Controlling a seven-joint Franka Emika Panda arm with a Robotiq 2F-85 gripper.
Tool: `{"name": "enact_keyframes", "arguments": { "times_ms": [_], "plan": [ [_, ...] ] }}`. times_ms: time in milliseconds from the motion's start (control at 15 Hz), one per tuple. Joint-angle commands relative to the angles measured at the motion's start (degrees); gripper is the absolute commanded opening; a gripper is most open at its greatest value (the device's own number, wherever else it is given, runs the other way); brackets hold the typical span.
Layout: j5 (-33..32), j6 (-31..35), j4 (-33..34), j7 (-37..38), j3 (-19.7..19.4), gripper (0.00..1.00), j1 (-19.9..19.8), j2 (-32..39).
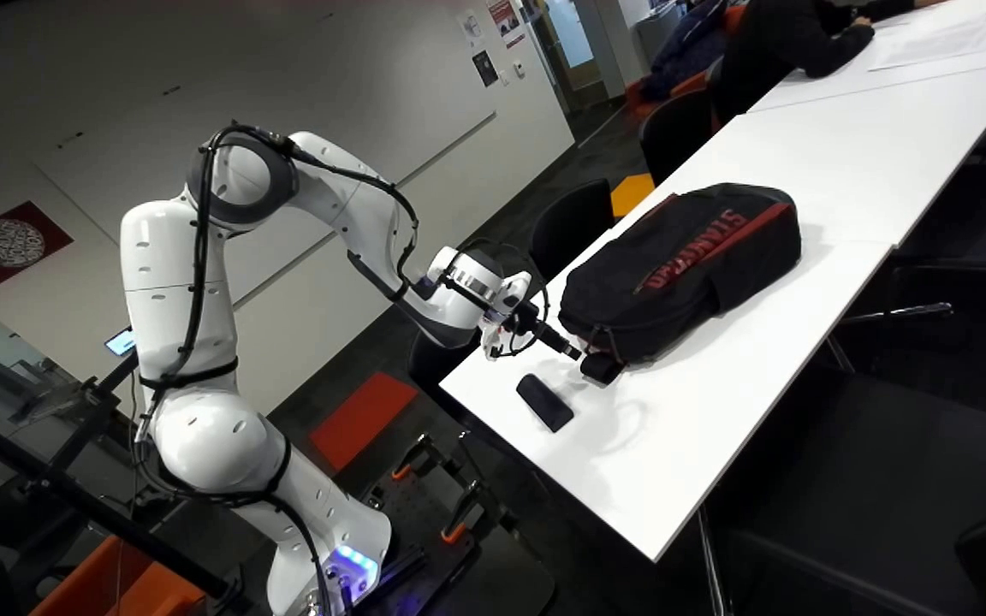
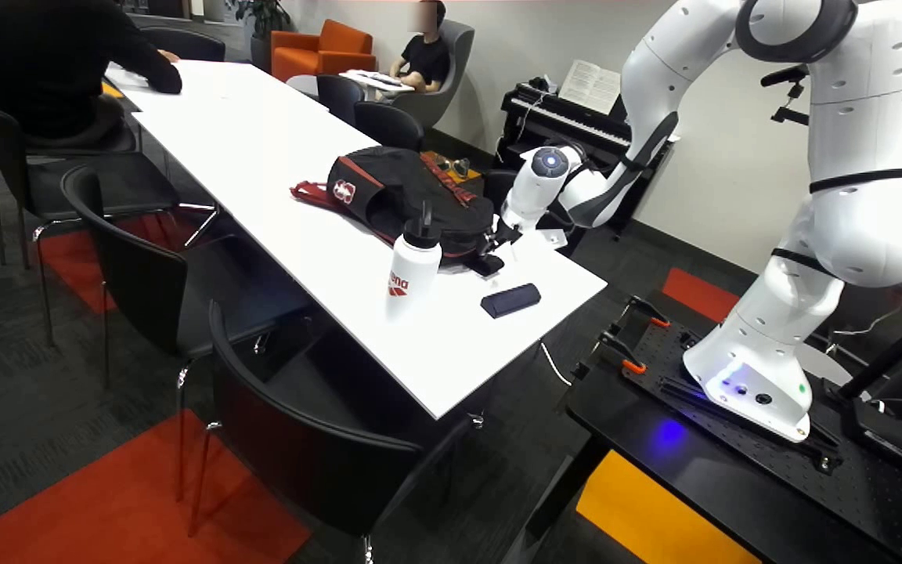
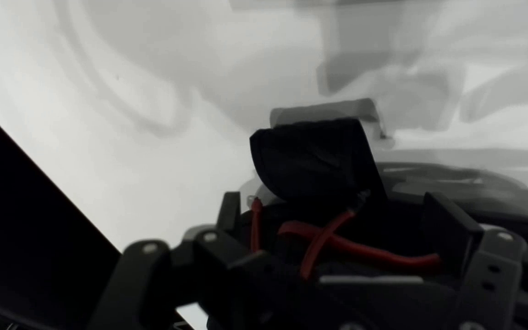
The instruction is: Open the zipper of the bag on the table
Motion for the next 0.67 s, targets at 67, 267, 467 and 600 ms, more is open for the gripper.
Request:
{"name": "enact_keyframes", "arguments": {
  "times_ms": [67,267,467,600],
  "plan": [
    [-0.2,-1.0,4.4,2.7,-0.6,1.0,0.5,3.9],
    [-0.3,-0.8,6.3,3.5,-0.8,1.0,0.5,5.7],
    [-0.6,-0.9,7.7,4.6,-1.1,1.0,0.7,6.9],
    [-0.9,-0.8,8.3,5.4,-1.3,0.78,0.8,7.4]
  ]
}}
